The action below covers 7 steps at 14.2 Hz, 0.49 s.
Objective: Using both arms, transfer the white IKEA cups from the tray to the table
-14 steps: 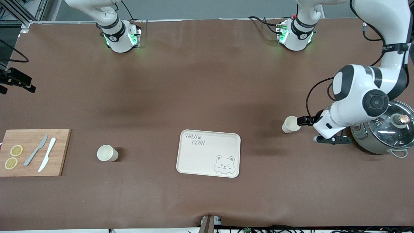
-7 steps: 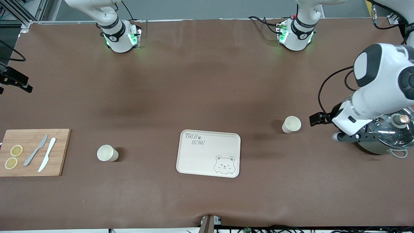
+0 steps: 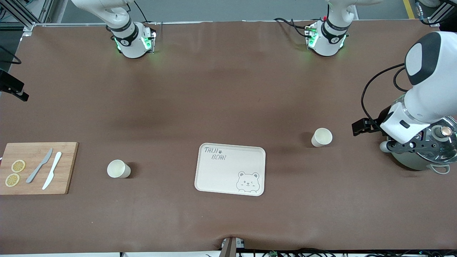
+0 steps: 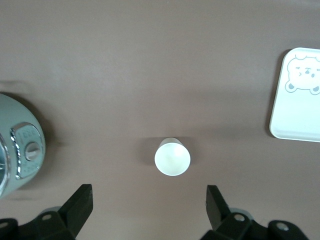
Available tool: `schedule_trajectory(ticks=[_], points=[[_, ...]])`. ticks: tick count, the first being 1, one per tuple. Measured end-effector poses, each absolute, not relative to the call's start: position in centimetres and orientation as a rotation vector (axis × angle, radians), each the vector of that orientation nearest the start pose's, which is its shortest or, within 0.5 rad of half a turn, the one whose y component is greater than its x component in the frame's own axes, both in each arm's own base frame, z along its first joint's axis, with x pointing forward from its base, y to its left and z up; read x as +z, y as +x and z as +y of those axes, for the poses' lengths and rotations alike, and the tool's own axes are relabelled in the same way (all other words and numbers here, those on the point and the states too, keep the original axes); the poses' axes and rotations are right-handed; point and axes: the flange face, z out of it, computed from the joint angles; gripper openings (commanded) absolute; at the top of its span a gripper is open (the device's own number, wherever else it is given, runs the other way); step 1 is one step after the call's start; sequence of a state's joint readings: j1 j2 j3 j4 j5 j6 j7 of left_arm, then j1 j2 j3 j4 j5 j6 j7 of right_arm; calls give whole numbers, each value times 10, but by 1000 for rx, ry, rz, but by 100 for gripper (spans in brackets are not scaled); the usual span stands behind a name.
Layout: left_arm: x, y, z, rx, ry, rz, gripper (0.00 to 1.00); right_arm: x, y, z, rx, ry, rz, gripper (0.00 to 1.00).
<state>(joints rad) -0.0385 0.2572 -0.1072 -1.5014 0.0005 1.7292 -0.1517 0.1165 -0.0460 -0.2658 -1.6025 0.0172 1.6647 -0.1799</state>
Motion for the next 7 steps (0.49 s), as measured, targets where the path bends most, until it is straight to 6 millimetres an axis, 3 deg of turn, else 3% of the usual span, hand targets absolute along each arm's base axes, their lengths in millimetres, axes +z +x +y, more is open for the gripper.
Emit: schedule_trajectory(ticks=[2,7], points=[[525,631,-87,30,-3168,-7,100,642,544,-84,-169,-3125,-45,100],[579,611,-81,-48,-3161,104,100,642,542,-87,-158,-3123,7,100]])
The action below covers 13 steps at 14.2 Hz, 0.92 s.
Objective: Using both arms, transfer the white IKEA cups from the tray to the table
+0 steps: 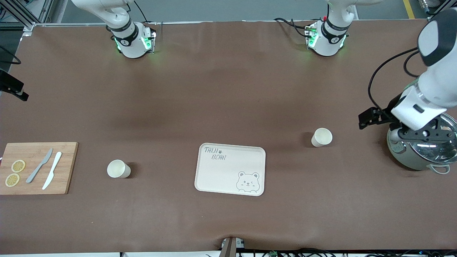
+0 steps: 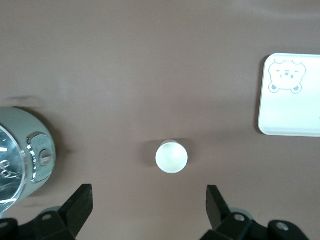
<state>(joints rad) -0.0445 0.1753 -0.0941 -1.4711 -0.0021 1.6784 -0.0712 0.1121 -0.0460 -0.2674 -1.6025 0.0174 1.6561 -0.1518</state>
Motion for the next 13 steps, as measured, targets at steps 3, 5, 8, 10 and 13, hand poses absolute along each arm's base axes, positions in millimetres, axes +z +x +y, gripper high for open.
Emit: schedule_trajectory(ticks=[3,5,8,10,13], points=[[601,600,-82,-14,-3155,137,100,641,542,-87,-145,-3119,82,100],[606,598,-86,-3,-3154,148,100,641,541,-87,-138,-3117,117,100],[614,595,-88,-21,-3154,154,100,640,541,-87,-134,-3116,127,100],[617,593,-88,-26,-3154,157,100,640,541,-87,-133,-3116,131,100],[618,593,-89,-26,-3152,180,100,640,540,-88,-127,-3115,136,100]])
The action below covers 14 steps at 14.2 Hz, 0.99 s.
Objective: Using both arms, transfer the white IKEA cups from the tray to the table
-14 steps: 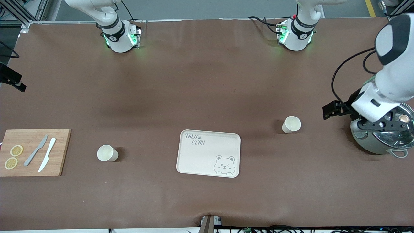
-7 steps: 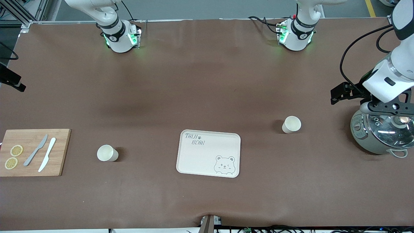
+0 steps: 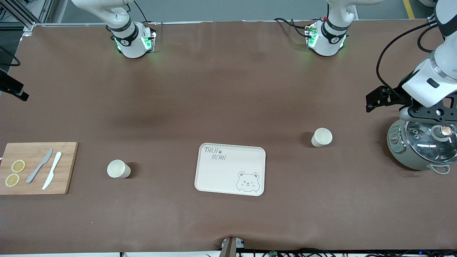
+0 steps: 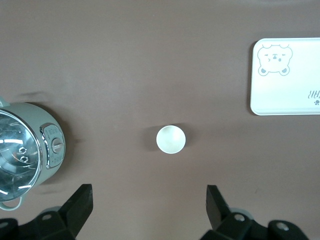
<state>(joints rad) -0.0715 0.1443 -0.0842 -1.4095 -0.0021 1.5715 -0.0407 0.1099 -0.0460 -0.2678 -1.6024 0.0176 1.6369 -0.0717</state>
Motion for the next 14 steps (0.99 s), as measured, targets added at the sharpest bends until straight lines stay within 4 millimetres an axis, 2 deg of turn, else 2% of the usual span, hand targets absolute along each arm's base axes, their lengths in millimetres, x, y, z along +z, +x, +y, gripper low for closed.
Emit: schedule_trajectory(ticks=[14], points=[[618,594,-81,-37,-3088,175,100,639,540,-88,-120,-3115,137,100]])
